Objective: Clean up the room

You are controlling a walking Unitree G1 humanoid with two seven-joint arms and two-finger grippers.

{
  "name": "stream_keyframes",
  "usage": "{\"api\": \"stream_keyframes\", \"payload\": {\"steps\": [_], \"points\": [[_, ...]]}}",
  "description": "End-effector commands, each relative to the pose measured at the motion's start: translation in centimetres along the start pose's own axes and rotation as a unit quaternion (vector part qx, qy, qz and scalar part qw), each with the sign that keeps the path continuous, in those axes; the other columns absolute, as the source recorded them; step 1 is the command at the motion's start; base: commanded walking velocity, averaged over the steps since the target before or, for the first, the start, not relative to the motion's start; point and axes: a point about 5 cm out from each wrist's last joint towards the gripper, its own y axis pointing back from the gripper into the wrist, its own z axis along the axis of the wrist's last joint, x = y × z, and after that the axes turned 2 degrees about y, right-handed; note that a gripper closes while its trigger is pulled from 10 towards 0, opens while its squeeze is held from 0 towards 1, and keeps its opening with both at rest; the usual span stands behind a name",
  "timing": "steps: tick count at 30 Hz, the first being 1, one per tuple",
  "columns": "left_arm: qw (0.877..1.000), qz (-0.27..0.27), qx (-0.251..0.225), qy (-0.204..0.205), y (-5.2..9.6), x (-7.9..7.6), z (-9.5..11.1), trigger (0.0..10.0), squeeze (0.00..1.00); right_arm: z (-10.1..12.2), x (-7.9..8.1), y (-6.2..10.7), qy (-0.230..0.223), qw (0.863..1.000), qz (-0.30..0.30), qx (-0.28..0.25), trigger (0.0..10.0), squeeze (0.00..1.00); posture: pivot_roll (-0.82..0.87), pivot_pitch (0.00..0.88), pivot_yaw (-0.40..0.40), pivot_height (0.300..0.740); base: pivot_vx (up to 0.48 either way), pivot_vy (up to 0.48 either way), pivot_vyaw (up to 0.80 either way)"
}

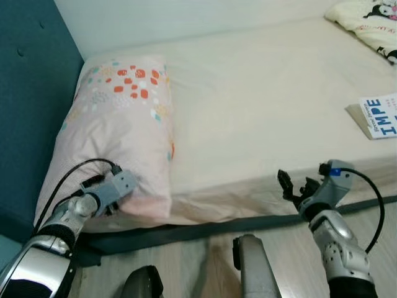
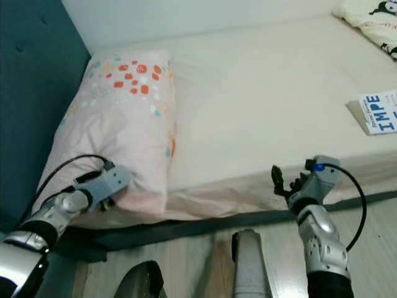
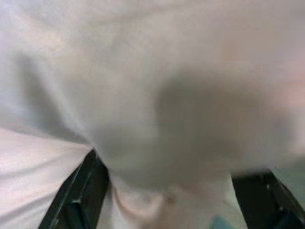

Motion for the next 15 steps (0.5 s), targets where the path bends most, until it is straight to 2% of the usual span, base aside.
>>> {"api": "stream_keyframes", "payload": {"steps": [1, 2, 4, 10, 11, 12, 13, 14, 15], "points": [[0.998, -0.055, -0.002, 0.011, 0.7, -0.4, -1.0, 10.0, 1.00, -0.6, 0.0, -0.1, -0.002, 1.000, 0.002, 0.006, 10.0, 0.00, -0.16, 0.136, 0.114, 0.576, 0.000, 0.000, 0.00], [0.998, -0.055, -0.002, 0.011, 0.7, -0.4, -1.0, 10.0, 1.00, -0.6, 0.0, -0.1, -0.002, 1.000, 0.002, 0.006, 10.0, 0.00, -0.16, 0.136, 0.114, 0.576, 0.000, 0.000, 0.00], [0.995, -0.098, -0.017, -0.001, 1.6, 0.0, -0.8, 10.0, 1.00, -0.4, 0.3, -0.4, -0.002, 1.000, 0.006, 0.004, 10.0, 0.00, -0.15, 0.128, 0.110, 0.576, 0.000, 0.000, 0.00], [0.991, -0.126, -0.032, -0.011, 2.4, 0.6, -0.2, 10.0, 1.00, -0.3, 0.4, -0.6, -0.002, 1.000, 0.008, 0.003, 10.0, 0.00, -0.15, 0.123, 0.109, 0.576, 0.000, 0.000, 0.00], [0.988, -0.141, -0.064, 0.001, 2.9, 1.2, 1.1, 10.0, 1.00, -0.2, 0.5, -0.7, -0.004, 1.000, 0.009, 0.000, 10.0, 0.00, -0.14, 0.118, 0.110, 0.576, 0.000, 0.000, 0.00], [0.979, -0.145, -0.139, 0.037, 3.3, 1.8, 3.6, 10.0, 1.00, -0.3, 0.5, -0.9, -0.004, 1.000, 0.007, 0.001, 10.0, 0.00, -0.14, 0.114, 0.109, 0.576, 0.000, 0.000, 0.00], [0.979, -0.145, -0.139, 0.037, 3.3, 1.8, 3.6, 10.0, 1.00, -0.3, 0.5, -0.9, -0.004, 1.000, 0.007, 0.001, 10.0, 0.00, -0.14, 0.114, 0.109, 0.576, 0.000, 0.000, 0.00], [0.967, -0.152, -0.194, 0.061, 3.8, 2.2, 5.3, 10.0, 1.00, -0.3, 0.5, -1.0, -0.004, 1.000, 0.005, 0.002, 10.0, 0.00, -0.14, 0.114, 0.109, 0.576, 0.000, 0.000, 0.00], [0.942, -0.150, -0.281, 0.107, 4.2, 2.7, 8.1, 10.0, 1.00, -0.4, 0.6, -1.1, -0.009, 1.000, 0.010, -0.001, 10.0, 0.00, -0.12, 0.110, 0.101, 0.576, 0.000, 0.000, 0.00]]}}
